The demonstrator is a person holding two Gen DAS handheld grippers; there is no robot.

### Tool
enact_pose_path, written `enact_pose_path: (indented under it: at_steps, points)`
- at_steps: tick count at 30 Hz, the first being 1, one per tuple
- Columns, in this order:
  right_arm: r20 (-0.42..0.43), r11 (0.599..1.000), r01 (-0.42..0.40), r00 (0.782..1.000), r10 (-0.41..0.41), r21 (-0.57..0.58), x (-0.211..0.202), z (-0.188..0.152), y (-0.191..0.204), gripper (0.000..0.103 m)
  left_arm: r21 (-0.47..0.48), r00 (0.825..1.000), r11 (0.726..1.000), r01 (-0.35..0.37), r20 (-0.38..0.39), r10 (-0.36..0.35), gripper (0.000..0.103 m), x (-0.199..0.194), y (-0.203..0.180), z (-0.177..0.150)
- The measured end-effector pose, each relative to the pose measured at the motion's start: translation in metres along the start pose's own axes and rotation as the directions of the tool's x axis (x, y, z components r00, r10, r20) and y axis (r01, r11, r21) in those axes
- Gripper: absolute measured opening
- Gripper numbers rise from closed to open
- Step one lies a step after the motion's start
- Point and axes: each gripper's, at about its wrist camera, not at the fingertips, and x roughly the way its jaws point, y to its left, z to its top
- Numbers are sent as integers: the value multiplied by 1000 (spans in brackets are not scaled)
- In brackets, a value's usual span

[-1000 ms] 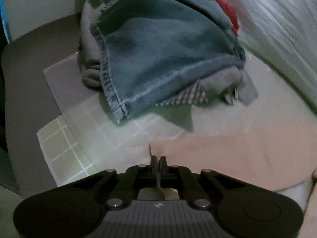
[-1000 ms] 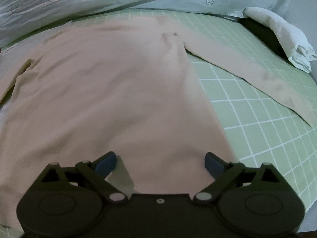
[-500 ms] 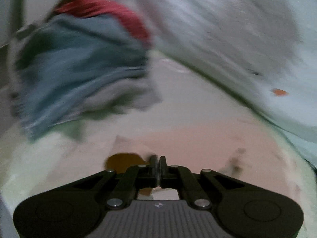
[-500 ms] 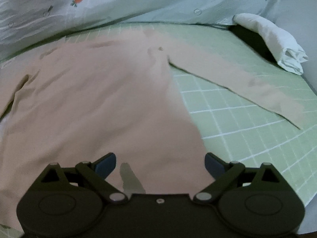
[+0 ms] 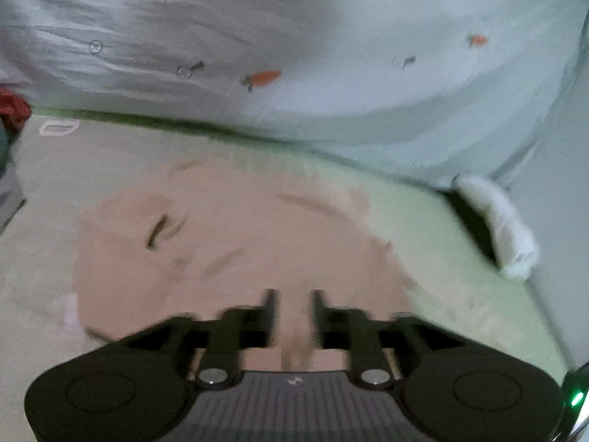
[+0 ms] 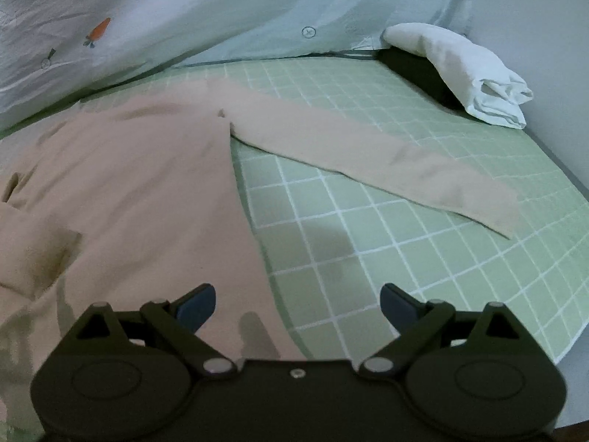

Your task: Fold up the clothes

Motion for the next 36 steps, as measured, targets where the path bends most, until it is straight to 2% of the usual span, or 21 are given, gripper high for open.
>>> enact_pose_path:
  at_steps: [1, 2, 4, 9, 11, 14, 16, 18, 20, 22, 24, 26, 27, 31, 33, 36]
  points:
    - [-1, 1000, -5, 1000, 5, -9, 2, 1, 3, 97, -14, 999, 999, -32, -1, 32, 59, -1, 6, -2]
    - [-1, 1000, -10, 1000, 10, -18, 4, 2, 7, 97, -32, 998, 998, -61, -4, 61, 63, -3, 12, -4]
    - [4, 999, -31, 1000, 31, -39, 6, 4, 18, 97, -79, 989, 986, -146, -33, 144, 66, -5, 31, -4]
    - [57, 988, -133, 989, 137, -76, 6, 13, 56, 94, -147, 960, 949, -278, -83, 268, 68, -16, 78, -9]
    - [65, 976, -192, 978, 199, -104, 6, 15, 77, 86, -171, 944, 929, -327, -104, 314, 68, -20, 96, -12]
    - [42, 947, -288, 954, 297, -142, 10, 17, 111, 71, -171, 929, 915, -366, -116, 351, 68, -32, 119, -14]
    - [11, 925, -349, 935, 354, -151, 15, 16, 130, 52, -165, 924, 910, -379, -116, 364, 68, -38, 129, -14]
    - [-18, 904, -398, 916, 400, -154, 19, 13, 145, 48, -155, 921, 909, -386, -113, 372, 69, -41, 138, -13]
    - [-40, 890, -428, 903, 427, -159, 23, 11, 157, 48, -144, 918, 908, -393, -112, 379, 69, -46, 144, -15]
    - [-65, 882, -441, 898, 436, -164, 28, 10, 166, 46, -140, 915, 906, -401, -119, 386, 69, -48, 146, -18]
    - [-85, 879, -441, 897, 433, -180, 31, 9, 173, 40, -140, 911, 902, -408, -127, 392, 69, -49, 147, -21]
    - [-88, 870, -446, 895, 438, -209, 32, 11, 175, 18, -148, 909, 899, -413, -133, 396, 69, -50, 148, -23]
    - [-87, 865, -454, 891, 446, -214, 32, 12, 172, 3, -155, 908, 896, -416, -135, 398, 69, -49, 148, -23]
    - [-8, 859, -452, 886, 464, -240, 23, 28, 158, 1, -182, 905, 887, -424, -135, 404, 69, -46, 143, -22]
    - [69, 878, -410, 896, 438, -247, 17, 44, 145, 1, -186, 906, 888, -421, -128, 403, 69, -45, 137, -22]
    - [189, 924, -333, 911, 367, -190, 12, 78, 110, 1, -183, 907, 889, -419, -127, 401, 69, -41, 128, -24]
